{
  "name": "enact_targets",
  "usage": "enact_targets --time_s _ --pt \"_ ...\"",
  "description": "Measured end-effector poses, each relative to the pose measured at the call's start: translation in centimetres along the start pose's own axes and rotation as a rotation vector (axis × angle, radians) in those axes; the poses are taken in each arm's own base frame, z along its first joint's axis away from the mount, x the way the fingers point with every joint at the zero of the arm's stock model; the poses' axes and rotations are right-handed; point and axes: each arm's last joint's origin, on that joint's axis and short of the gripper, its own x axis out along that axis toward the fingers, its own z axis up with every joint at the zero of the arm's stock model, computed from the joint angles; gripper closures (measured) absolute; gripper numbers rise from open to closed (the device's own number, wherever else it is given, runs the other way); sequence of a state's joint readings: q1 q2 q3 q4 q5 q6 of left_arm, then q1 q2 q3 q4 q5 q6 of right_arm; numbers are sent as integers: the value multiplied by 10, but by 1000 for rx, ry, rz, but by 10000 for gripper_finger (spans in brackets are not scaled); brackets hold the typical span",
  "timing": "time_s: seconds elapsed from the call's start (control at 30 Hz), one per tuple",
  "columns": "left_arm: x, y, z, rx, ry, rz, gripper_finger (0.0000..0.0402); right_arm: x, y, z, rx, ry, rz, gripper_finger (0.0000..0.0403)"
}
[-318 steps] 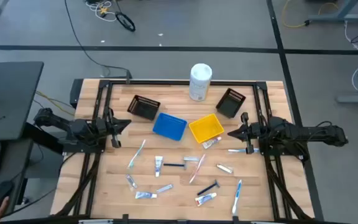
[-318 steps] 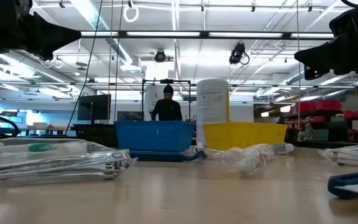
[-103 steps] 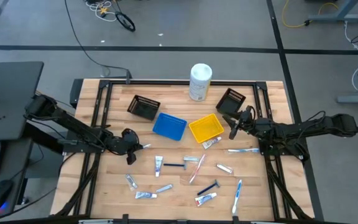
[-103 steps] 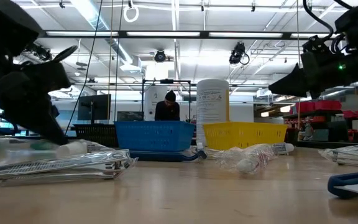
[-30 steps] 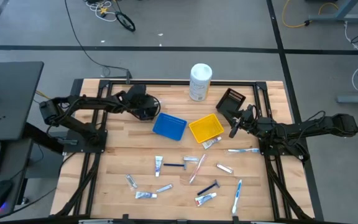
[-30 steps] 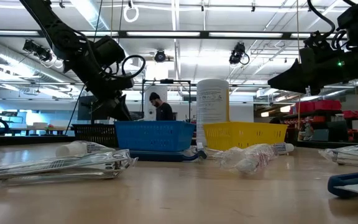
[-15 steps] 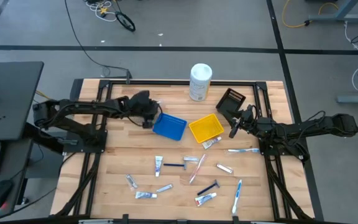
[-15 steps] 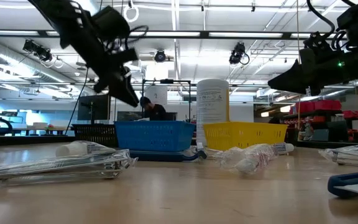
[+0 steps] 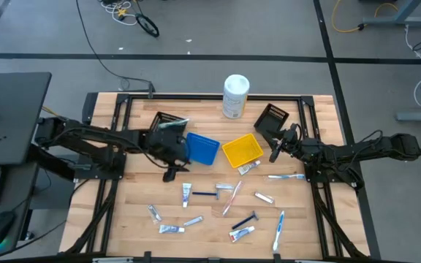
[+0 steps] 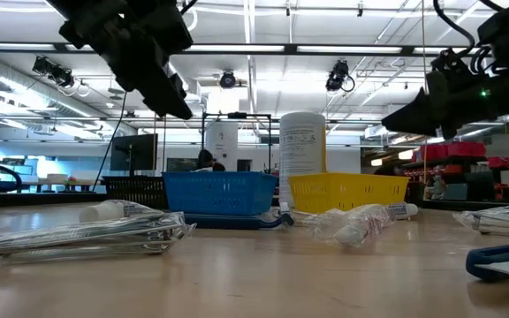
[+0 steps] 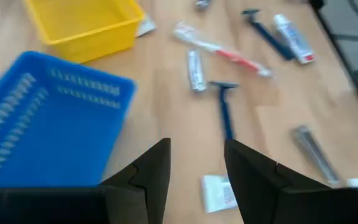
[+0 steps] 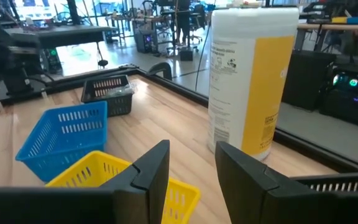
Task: Pick & Place Travel size toiletries
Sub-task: Put the white toothpaste into the blue bin
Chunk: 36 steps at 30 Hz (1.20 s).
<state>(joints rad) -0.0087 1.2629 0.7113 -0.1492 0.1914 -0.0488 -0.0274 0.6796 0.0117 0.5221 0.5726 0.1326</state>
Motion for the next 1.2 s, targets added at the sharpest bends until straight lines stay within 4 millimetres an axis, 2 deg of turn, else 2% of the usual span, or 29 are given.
enact_targets --time_s 0.3,0.53,0.77,0.9,1.1,1.2 --pt "17 -51 -11 287 56 -78 208 0 0 -3 -11 23 -4 263" --pt "47 -80 -38 620 189 -130 188 0 0 -2 13 22 -5 263" --pt "67 -82 -43 721 176 -132 162 0 0 -2 15 21 -5 263" --pt "79 -76 -49 695 270 -202 143 0 0 -2 14 21 -5 263" --pt "96 -67 -47 799 317 -142 132 0 0 -2 14 22 -4 263" --pt "100 -62 -45 754 347 -169 134 0 -1 -3 10 28 -6 263"
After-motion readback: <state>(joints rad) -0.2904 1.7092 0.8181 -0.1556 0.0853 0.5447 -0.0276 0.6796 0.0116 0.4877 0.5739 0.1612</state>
